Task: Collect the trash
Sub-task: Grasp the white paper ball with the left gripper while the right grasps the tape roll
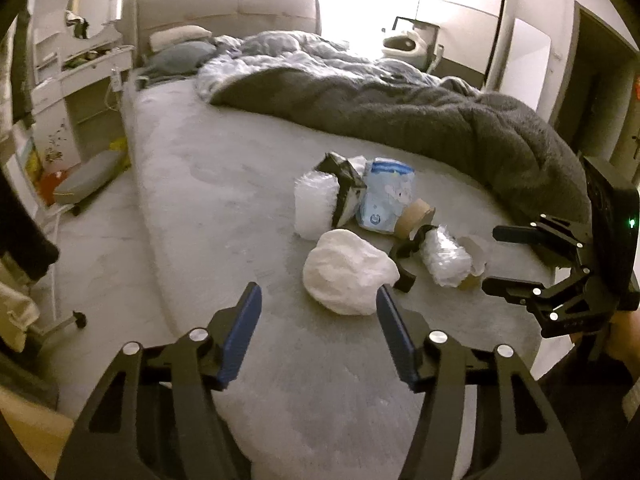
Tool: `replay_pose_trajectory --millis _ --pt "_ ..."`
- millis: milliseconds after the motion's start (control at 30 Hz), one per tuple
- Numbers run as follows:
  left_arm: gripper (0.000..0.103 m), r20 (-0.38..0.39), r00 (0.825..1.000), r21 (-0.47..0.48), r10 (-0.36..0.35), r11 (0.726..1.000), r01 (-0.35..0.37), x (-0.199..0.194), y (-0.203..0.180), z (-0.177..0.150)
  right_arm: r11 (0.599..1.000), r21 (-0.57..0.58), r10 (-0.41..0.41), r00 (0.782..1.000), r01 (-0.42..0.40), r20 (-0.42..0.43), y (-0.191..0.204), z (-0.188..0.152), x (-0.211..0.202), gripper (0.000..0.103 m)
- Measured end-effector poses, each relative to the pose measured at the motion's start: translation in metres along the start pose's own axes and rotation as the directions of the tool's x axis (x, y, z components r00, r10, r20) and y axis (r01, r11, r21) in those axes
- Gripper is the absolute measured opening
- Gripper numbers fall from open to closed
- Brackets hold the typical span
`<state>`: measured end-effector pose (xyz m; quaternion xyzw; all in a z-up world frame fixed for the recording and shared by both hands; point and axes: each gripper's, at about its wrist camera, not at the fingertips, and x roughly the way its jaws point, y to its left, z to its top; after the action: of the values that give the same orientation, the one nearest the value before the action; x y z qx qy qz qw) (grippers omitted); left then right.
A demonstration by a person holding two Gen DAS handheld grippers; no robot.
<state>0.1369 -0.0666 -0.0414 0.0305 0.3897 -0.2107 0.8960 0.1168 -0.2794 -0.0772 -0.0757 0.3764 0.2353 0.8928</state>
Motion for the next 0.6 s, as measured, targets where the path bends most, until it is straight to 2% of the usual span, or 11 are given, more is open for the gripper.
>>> replay_pose_trajectory --millis 133,400,600 --pt "0.062 -0.007 0.998 -0.036 -0.062 0.997 0.062 0.015 0.007 0.003 1.0 -0.003 0.016 1.0 -0.016 -0.017 -0.003 0.003 0.016 0.077" --pt "0.062 -0.039 0.988 -0.073 -0.147 0.987 0.144 0.046 0.007 0.012 0.999 0.014 0.032 0.998 -0.031 -0.057 -0.008 0.002 0.036 0.068" --pt "0.055 -0.075 0.984 -0.114 -0.163 0.981 0.154 0.066 0.011 0.014 0.998 0.031 0.051 0.996 -0.049 -0.07 -0.013 -0.002 0.039 0.062"
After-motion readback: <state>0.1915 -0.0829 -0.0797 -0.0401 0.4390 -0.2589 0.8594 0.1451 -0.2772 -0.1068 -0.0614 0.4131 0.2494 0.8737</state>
